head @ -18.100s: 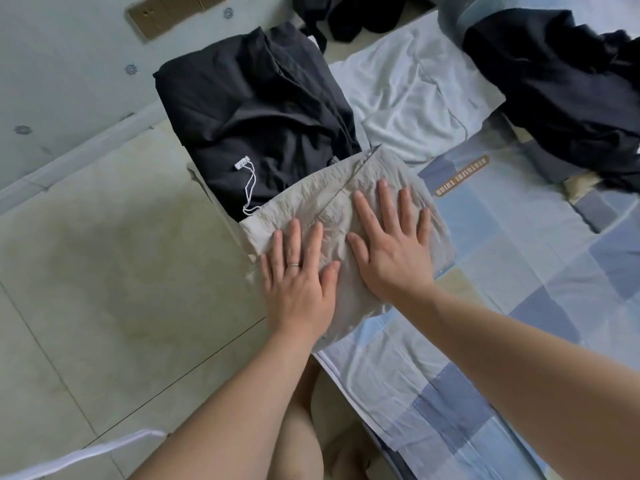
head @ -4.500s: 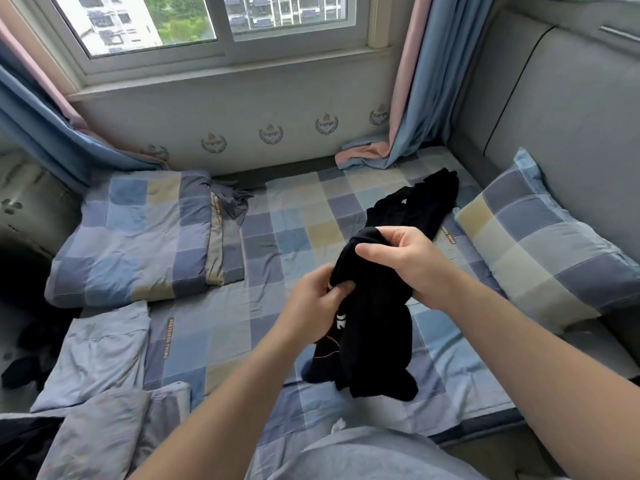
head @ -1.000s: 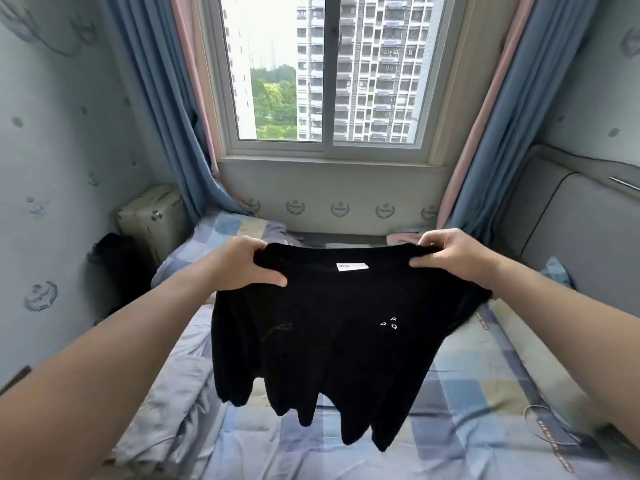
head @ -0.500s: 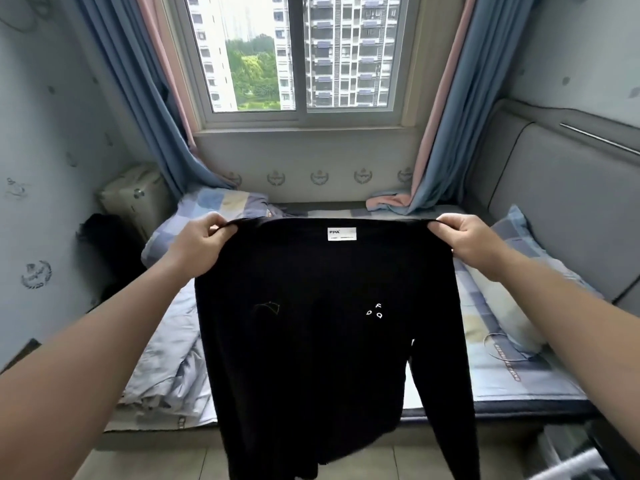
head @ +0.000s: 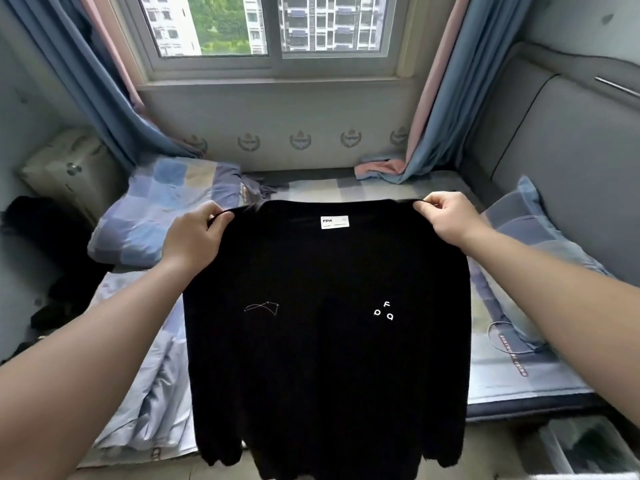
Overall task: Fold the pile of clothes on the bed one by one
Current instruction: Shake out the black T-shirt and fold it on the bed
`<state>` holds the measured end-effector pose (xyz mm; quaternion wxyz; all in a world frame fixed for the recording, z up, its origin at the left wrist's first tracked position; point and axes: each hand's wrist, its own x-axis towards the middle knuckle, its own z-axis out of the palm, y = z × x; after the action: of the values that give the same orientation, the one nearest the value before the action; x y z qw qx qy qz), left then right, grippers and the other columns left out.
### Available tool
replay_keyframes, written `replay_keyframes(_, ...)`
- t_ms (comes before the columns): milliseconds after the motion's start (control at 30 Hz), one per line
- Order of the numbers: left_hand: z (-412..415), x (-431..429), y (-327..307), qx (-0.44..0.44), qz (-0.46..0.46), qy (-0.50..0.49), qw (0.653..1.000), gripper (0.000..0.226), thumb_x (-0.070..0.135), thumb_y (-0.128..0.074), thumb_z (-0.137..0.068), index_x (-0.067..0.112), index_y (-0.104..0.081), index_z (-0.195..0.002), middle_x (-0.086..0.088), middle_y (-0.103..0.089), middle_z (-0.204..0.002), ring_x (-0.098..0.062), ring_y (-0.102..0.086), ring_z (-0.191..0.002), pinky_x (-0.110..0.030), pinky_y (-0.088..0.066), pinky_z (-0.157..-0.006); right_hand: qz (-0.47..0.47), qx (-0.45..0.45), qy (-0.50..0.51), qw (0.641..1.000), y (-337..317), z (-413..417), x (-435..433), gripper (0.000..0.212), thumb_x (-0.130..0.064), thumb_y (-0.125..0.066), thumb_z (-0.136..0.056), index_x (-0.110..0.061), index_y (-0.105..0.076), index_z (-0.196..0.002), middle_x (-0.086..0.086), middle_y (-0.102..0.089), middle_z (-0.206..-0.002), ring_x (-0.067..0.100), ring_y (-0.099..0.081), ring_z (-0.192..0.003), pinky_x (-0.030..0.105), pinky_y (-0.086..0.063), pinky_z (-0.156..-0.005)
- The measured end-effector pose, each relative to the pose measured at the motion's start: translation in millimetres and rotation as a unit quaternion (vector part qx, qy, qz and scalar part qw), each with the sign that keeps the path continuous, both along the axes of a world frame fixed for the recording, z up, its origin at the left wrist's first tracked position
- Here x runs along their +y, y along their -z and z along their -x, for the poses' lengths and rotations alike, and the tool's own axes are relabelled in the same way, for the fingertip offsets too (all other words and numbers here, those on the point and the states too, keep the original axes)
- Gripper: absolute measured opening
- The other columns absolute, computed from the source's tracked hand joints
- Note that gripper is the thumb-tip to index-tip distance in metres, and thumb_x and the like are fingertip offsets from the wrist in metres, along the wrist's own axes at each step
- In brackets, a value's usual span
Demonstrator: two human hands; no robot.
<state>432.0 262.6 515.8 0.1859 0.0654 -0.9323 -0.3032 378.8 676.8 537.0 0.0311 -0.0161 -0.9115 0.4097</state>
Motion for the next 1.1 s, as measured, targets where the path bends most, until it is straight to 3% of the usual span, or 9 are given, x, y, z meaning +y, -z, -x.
replay_keyframes(233, 193, -36, 143, -0.094, 0.03, -0.025, 0.995, 0.025, 0.034, -0.058, -0.101, 0.013, -0.071, -0.099, -0.012, -0.059, -0.095, -0.039, -0.057, -0.098, -0.038, -0.04, -0.078, -0.137, -0.136, 0.03, 0.981, 120, 183, -53, 0.038, -0.038, -0.058, -0.099, -0.008, -0.071, -0.08, 0.008, -0.065, -0.075, 0.027, -0.061, -0.074, 0.037, -0.052, -0.072)
replay_keyframes(367, 300, -45, 276, -0.176, -0.003, -0.072, 0.982, 0.03, 0.035, -0.053, -0.102, 0.014, -0.065, -0.085, -0.005, -0.067, -0.081, -0.03, -0.061, -0.084, -0.034, -0.041, -0.068, -0.112, -0.191, 0.076, 0.972, 259, 289, -94, 0.038, -0.03, -0.056, -0.1, -0.008, -0.058, -0.07, 0.008, -0.056, -0.067, 0.027, -0.054, -0.062, 0.029, -0.041, -0.053)
replay_keyframes(433, 343, -48, 335, -0.196, -0.064, -0.085, 0.975, 0.03, 0.034, -0.053, -0.102, 0.017, -0.064, -0.08, 0.001, -0.071, -0.071, -0.025, -0.068, -0.081, -0.037, -0.052, -0.076, -0.04, -0.224, 0.117, 0.967, 320, 329, -112, 0.031, -0.023, -0.054, -0.102, -0.007, -0.062, -0.077, 0.01, -0.063, -0.071, 0.021, -0.058, -0.054, 0.021, -0.045, -0.043)
replay_keyframes(500, 388, -48, 391, -0.177, -0.094, -0.091, 0.975, 0.028, 0.032, -0.051, -0.103, 0.015, -0.065, -0.085, 0.002, -0.075, -0.076, -0.024, -0.07, -0.087, -0.039, -0.054, -0.085, 0.013, -0.219, 0.146, 0.965, 378, 368, -123, 0.024, -0.022, -0.053, -0.102, -0.012, -0.065, -0.083, 0.012, -0.073, -0.084, 0.02, -0.067, -0.065, 0.024, -0.055, -0.055)
replay_keyframes(600, 430, -42, 463, -0.188, -0.102, -0.082, 0.973, 0.025, 0.032, -0.05, -0.104, 0.015, -0.062, -0.118, -0.003, -0.071, -0.119, -0.027, -0.061, -0.116, -0.034, -0.044, -0.093, 0.005, -0.175, 0.151, 0.973, 459, 406, -137, 0.016, -0.024, -0.053, -0.099, -0.019, -0.067, -0.104, 0.01, -0.072, -0.116, 0.026, -0.066, -0.102, 0.037, -0.054, -0.089)
replay_keyframes(667, 435, -37, 503, -0.248, -0.133, -0.013, 0.96, 0.057, 0.039, -0.053, -0.103, 0.021, -0.033, -0.153, -0.004, -0.043, -0.155, -0.026, -0.039, -0.143, -0.036, -0.032, -0.114, 0.017, -0.211, 0.103, 0.972, 505, 407, -144, 0.053, -0.034, -0.057, -0.098, -0.026, -0.042, -0.148, 0.006, -0.049, -0.15, 0.026, -0.05, -0.131, 0.036, -0.041, -0.107)
replay_keyframes(767, 406, -25, 550, -0.315, -0.081, 0.084, 0.942, 0.08, 0.05, -0.052, -0.1, 0.033, -0.004, -0.161, -0.001, -0.008, -0.17, -0.023, -0.007, -0.156, -0.046, -0.013, -0.125, 0.037, -0.288, 0.046, 0.956, 562, 372, -145, 0.099, -0.062, -0.064, -0.077, -0.048, -0.005, -0.155, 0.0, -0.029, -0.162, 0.026, -0.035, -0.146, 0.047, -0.032, -0.118)
replay_keyframes(933, 312, 4, 587, -0.405, 0.017, 0.187, 0.895, 0.069, 0.055, -0.041, -0.102, 0.039, -0.007, -0.16, 0.009, 0.004, -0.169, -0.018, 0.005, -0.156, -0.043, -0.01, -0.124, -0.075, -0.361, 0.021, 0.929, 598, 274, -110, 0.082, -0.044, -0.057, -0.097, -0.042, -0.003, -0.158, 0.0, -0.016, -0.167, 0.019, -0.005, -0.155, 0.049, -0.015, -0.123)
replay_keyframes(1100, 251, 55, 594, -0.431, 0.117, 0.267, 0.854, 0.069, 0.057, -0.037, -0.103, 0.039, -0.004, -0.16, 0.004, 0.007, -0.169, -0.022, 0.006, -0.156, -0.038, -0.012, -0.125, -0.149, -0.401, 0.014, 0.904, 599, 214, -37, 0.077, -0.04, -0.058, -0.098, -0.032, -0.012, -0.16, -0.004, -0.024, -0.165, 0.025, -0.018, -0.152, 0.056, -0.025, -0.119)
